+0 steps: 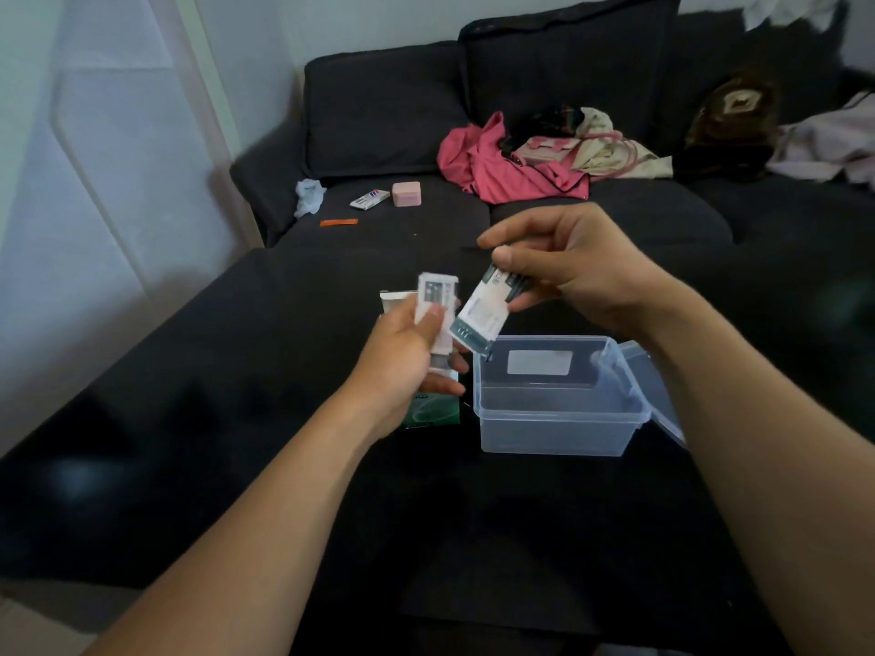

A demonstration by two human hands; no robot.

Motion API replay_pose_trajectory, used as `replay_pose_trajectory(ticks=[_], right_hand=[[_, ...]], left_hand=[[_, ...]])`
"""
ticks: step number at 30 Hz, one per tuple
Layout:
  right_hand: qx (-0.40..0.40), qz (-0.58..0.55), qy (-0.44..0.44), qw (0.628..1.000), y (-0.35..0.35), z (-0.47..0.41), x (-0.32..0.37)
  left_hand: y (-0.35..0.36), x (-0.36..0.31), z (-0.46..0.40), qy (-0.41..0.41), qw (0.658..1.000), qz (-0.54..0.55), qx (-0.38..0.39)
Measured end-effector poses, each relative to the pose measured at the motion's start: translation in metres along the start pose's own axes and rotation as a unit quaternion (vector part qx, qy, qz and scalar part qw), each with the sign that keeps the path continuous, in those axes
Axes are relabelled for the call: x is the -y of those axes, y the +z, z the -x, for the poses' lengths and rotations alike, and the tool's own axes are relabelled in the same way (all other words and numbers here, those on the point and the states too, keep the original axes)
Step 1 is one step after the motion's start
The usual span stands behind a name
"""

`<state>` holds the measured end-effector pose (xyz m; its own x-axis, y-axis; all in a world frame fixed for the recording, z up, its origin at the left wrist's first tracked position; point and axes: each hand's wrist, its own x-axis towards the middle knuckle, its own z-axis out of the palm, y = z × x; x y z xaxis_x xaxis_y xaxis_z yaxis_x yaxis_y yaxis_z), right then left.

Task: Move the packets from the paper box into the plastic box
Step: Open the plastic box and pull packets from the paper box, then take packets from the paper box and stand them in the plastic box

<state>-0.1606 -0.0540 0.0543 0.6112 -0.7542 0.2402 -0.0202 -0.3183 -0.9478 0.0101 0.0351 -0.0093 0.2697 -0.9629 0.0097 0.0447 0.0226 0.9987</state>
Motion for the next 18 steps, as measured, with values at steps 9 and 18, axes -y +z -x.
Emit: replay_pose_trajectory(ticks=[9, 18], right_hand=[[-0.008, 0.271, -0.094, 0.958, 0.021, -0.013, -0.020], [-0.042, 0.223, -0.033, 0.973, 0.034, -0.012, -0.025]], left_hand=[[0.026, -0.009, 0.008, -0.097, 0.983, 0.111, 0.108], [0.039, 0.003, -0.001, -0.009, 0.997, 0.019, 0.079]])
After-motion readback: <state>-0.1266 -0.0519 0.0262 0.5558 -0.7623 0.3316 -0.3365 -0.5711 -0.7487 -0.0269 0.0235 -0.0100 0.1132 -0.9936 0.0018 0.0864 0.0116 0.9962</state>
